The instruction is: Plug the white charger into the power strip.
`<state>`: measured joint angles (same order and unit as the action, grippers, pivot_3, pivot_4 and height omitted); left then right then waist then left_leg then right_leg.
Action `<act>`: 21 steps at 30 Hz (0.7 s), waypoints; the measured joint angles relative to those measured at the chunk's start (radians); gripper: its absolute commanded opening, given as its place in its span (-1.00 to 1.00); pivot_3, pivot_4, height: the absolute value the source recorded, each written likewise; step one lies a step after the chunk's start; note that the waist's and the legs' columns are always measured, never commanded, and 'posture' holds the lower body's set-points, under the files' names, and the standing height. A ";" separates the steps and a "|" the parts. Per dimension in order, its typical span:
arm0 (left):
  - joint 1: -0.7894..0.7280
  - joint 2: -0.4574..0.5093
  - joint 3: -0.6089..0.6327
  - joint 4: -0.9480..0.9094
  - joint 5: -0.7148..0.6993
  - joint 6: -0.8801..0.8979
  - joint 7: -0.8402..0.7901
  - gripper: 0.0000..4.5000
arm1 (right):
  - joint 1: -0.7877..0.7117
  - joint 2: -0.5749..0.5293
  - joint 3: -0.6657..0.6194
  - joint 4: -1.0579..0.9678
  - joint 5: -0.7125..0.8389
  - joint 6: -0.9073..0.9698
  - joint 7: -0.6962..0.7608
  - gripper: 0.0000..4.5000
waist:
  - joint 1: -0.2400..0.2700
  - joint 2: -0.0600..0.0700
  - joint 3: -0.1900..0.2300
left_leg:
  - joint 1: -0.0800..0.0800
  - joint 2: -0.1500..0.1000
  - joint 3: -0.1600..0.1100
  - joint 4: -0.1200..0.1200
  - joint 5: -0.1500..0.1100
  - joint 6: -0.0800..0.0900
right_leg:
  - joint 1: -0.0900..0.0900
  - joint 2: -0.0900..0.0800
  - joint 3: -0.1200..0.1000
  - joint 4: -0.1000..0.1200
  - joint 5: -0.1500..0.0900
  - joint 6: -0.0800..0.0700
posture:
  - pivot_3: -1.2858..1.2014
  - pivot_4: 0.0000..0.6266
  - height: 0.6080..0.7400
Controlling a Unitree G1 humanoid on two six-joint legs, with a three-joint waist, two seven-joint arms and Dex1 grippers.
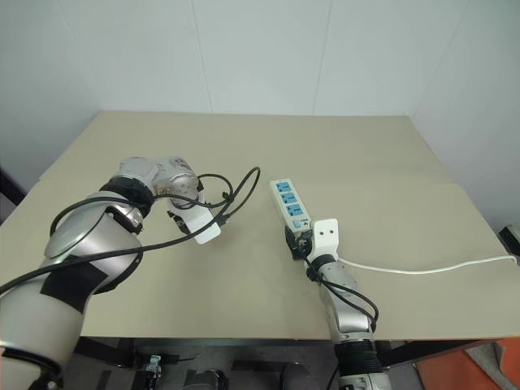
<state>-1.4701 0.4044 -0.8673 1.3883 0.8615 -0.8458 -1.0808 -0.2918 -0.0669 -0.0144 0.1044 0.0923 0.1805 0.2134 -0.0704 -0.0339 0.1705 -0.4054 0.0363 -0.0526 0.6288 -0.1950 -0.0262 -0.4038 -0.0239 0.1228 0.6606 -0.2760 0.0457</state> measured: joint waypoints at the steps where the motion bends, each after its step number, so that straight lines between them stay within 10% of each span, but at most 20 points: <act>1: 0.000 0.000 -0.002 0.000 0.005 0.000 0.010 -0.41 | 0.000 0.000 0.000 0.000 0.000 0.000 0.000 0.52 | 0.000 0.000 0.000 | 0.000 0.000 0.000 0.000 0.000 0.000 | 0.000 0.000 0.000 0.000 0.000 0.000 | 0.03 -0.52 1.00; 13: 0.013 -0.012 0.131 0.003 -0.078 0.022 -0.059 -0.55 | -0.001 -0.005 0.000 0.001 0.000 0.002 0.000 0.52 | 0.001 0.000 0.000 | 0.000 0.000 0.000 0.001 0.000 0.000 | 0.000 -0.001 0.000 0.001 0.000 0.000 | 0.03 -0.52 1.00; 21: -0.007 -0.024 0.469 -0.001 -0.411 0.081 -0.322 -0.55 | -0.004 -0.051 0.005 0.005 0.002 0.001 0.050 0.52 | 0.000 0.000 0.000 | 0.000 0.000 0.000 0.001 0.000 0.000 | 0.000 -0.001 -0.001 0.002 0.000 0.000 | 0.03 -0.52 1.00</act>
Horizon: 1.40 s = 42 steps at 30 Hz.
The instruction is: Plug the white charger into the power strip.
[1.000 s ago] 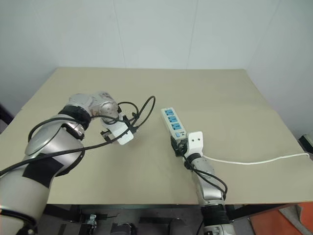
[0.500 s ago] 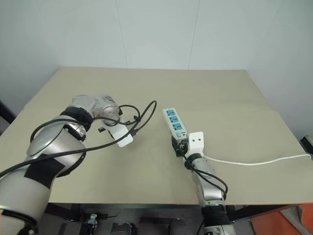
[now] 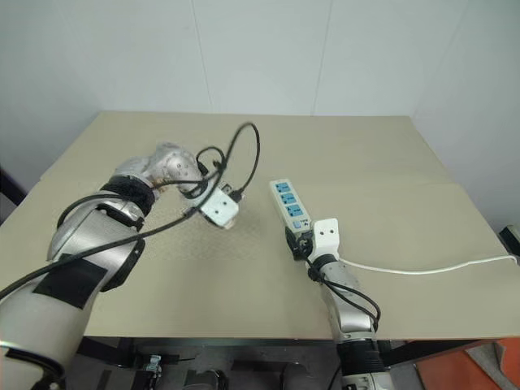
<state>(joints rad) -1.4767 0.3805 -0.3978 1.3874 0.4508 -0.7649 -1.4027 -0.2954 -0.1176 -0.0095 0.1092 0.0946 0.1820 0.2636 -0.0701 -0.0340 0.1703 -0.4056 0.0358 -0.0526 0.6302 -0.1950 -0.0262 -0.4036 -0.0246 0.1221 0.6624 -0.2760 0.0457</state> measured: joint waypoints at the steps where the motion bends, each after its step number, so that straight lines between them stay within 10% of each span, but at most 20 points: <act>1: -0.007 0.000 0.063 -0.002 -0.070 0.032 -0.058 -0.55 | -0.003 -0.013 0.000 0.004 0.005 0.000 0.018 0.52 | 0.000 0.000 0.000 | 0.000 0.000 0.000 0.000 0.000 0.000 | 0.000 0.000 0.000 0.000 0.000 0.000 | 0.03 -0.52 1.00; 6: -0.009 0.031 0.302 -0.075 -0.461 0.252 -0.203 -0.55 | -0.054 -0.149 -0.001 0.055 0.087 0.029 0.247 0.52 | -0.009 0.000 0.000 | 0.001 0.000 -0.001 0.002 0.000 0.000 | 0.001 0.000 0.000 0.002 0.000 0.000 | 0.03 -0.52 1.00; 21: 0.495 0.174 0.347 -0.618 -1.046 0.833 -0.208 -0.55 | -0.226 -0.238 0.225 0.243 0.162 -0.135 1.031 0.52 | -0.049 0.002 0.000 | 0.002 0.001 -0.004 0.004 0.000 0.000 | 0.002 0.000 -0.003 0.004 0.005 -0.007 | 0.03 -0.52 1.00; 42: 0.637 0.242 0.145 -0.725 -1.148 0.948 -0.208 -0.55 | -0.373 -0.163 0.248 0.591 0.104 -0.344 1.088 0.52 | -0.047 0.002 0.000 | 0.015 0.001 -0.004 0.003 0.000 0.000 | 0.016 0.000 -0.003 0.003 0.001 -0.001 | 0.03 -0.52 1.00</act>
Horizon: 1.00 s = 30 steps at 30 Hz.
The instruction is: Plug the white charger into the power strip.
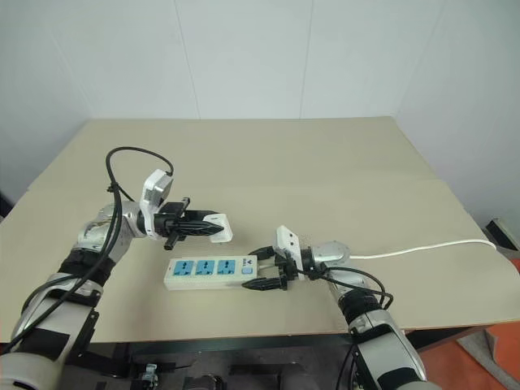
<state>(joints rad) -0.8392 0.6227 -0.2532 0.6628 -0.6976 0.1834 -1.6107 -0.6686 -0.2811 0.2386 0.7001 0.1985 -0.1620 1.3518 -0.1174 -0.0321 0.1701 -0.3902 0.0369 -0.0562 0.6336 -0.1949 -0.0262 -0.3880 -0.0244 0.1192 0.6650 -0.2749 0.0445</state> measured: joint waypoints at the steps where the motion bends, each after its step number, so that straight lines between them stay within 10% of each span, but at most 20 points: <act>1: 0.000 0.007 -0.009 0.000 -0.003 -0.004 0.000 -0.55 | -0.006 -0.001 -0.003 0.015 -0.001 -0.011 0.001 0.52 | 0.001 0.000 0.000 | 0.000 0.000 0.000 0.000 0.000 0.000 | 0.000 0.000 0.000 0.000 0.000 0.000 | 0.03 -0.52 1.00; 30: -0.061 -0.030 -0.204 0.149 0.048 -0.184 0.000 -0.55 | -0.043 -0.009 -0.016 0.115 -0.044 -0.130 -0.004 0.52 | 0.016 0.000 0.000 | 0.001 0.000 0.001 0.000 0.000 0.000 | 0.001 0.000 0.001 0.000 -0.001 0.001 | 0.03 -0.52 1.00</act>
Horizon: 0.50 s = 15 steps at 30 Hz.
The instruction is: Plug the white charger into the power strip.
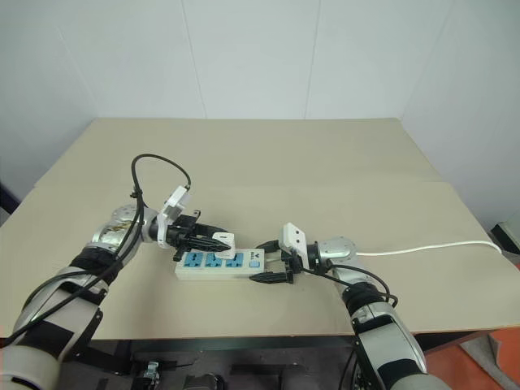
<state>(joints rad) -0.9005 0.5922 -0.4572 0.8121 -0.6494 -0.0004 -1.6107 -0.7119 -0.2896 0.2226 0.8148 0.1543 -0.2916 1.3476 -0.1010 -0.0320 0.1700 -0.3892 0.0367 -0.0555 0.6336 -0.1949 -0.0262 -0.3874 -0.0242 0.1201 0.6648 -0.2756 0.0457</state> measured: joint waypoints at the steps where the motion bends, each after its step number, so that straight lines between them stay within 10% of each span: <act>1: -0.002 -0.002 0.000 0.007 0.003 -0.002 0.000 -0.55 | 0.000 0.001 0.000 -0.001 -0.002 0.000 -0.001 0.52 | -0.001 0.000 0.000 | 0.000 0.000 0.000 0.000 0.000 0.000 | 0.000 0.000 0.000 0.000 0.000 0.000 | 0.03 -0.52 1.00; 15: -0.045 -0.034 -0.032 0.061 0.055 -0.018 0.000 -0.55 | 0.000 0.003 -0.001 -0.003 -0.013 -0.002 -0.006 0.52 | -0.001 0.000 0.000 | 0.001 0.000 0.000 0.000 0.000 0.000 | 0.001 0.001 0.000 0.000 0.000 0.000 | 0.03 -0.52 1.00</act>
<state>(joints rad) -0.9453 0.5587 -0.4890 0.8731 -0.5945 -0.0180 -1.6106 -0.7118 -0.2870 0.2219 0.8116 0.1416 -0.2940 1.3411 -0.1025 -0.0319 0.1698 -0.3883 0.0368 -0.0556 0.6335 -0.1949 -0.0262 -0.3867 -0.0236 0.1205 0.6648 -0.2758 0.0460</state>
